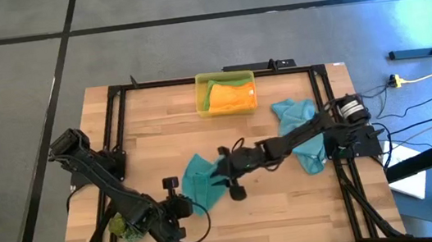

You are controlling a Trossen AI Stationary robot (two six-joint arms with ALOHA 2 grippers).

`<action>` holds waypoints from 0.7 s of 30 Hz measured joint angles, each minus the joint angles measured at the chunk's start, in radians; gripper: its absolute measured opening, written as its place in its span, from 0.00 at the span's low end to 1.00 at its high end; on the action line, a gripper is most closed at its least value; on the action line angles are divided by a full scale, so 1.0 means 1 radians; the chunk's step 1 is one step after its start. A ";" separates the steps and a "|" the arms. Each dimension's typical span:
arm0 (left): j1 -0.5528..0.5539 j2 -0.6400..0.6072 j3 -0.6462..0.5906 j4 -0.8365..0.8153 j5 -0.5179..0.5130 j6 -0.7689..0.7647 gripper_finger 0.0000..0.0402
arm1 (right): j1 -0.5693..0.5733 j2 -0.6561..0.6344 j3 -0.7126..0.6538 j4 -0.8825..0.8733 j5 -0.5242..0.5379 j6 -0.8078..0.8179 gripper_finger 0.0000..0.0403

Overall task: Fold microfiber towels
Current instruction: Fold the left blue microfiber cloth

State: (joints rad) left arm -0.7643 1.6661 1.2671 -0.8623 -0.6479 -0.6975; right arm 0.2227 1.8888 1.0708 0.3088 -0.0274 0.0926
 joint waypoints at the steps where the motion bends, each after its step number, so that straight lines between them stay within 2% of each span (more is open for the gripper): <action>1: 0.003 0.000 0.000 0.003 0.001 0.000 0.00 | -0.005 0.000 -0.031 0.064 0.002 0.015 0.33; 4: 0.010 0.000 0.000 0.012 0.000 0.001 0.00 | -0.021 0.008 -0.086 0.145 0.001 0.097 0.31; 7: 0.015 0.000 0.000 0.013 0.000 0.001 0.00 | -0.038 0.032 -0.093 0.133 -0.009 0.151 0.31; 21: 0.031 0.000 0.000 0.015 0.009 0.001 0.00 | -0.052 0.109 -0.002 0.119 -0.027 0.164 0.32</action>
State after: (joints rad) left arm -0.7330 1.6657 1.2671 -0.8474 -0.6392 -0.6964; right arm 0.1705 1.9978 1.0691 0.4276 -0.0540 0.2565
